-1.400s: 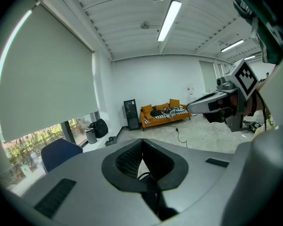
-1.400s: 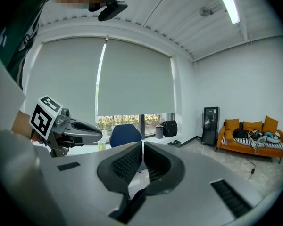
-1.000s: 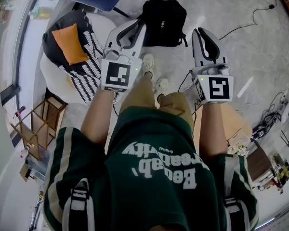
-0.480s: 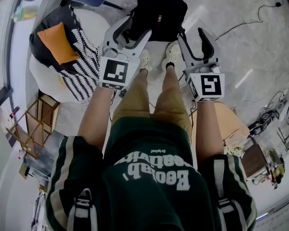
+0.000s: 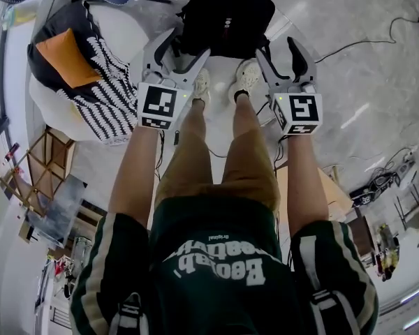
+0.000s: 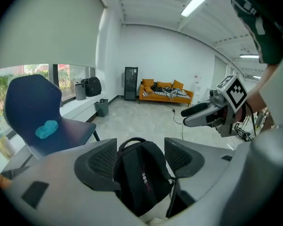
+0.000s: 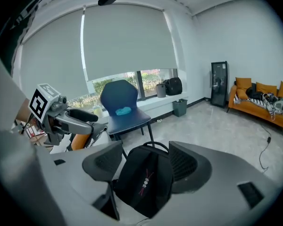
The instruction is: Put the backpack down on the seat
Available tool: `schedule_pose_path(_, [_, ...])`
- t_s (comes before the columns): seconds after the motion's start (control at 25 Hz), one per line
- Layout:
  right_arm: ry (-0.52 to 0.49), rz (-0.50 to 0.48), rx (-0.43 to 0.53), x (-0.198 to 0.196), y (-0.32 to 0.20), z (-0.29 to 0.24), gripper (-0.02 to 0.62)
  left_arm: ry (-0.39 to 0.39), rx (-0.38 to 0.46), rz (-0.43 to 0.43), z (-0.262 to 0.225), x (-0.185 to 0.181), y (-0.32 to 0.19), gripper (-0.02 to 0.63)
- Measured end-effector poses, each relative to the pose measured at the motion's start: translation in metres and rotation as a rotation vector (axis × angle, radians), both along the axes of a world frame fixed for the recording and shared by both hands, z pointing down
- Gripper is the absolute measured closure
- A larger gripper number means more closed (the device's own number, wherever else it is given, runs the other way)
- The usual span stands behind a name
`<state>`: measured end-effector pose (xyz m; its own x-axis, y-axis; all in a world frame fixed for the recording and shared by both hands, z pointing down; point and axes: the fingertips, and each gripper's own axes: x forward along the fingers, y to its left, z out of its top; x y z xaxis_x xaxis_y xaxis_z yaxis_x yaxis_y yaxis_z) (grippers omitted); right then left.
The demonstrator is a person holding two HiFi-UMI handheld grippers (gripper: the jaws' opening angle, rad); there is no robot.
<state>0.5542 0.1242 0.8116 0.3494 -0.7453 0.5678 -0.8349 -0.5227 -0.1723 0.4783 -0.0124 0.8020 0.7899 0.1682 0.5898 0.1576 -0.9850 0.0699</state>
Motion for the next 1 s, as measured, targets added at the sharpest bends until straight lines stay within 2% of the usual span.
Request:
schedule_pose_path(0.36, [-0.081, -0.070, -0.071, 0.031, 0.012, 0.120, 0.305, -0.130, -0.046, -0.031, 0.118, 0.013, 0.009, 0.284])
schedule_pose_path(0.68, [-0.146, -0.085, -0.118, 0.054, 0.023, 0.214, 0.291, -0.251, -0.060, -0.014, 0.223, 0.025, 0.004, 0.267])
schedule_pose_path(1.0, [-0.264, -0.180, -0.128, 0.051, 0.014, 0.313, 0.281, -0.335, -0.118, -0.023, 0.306, 0.032, 0.000, 0.247])
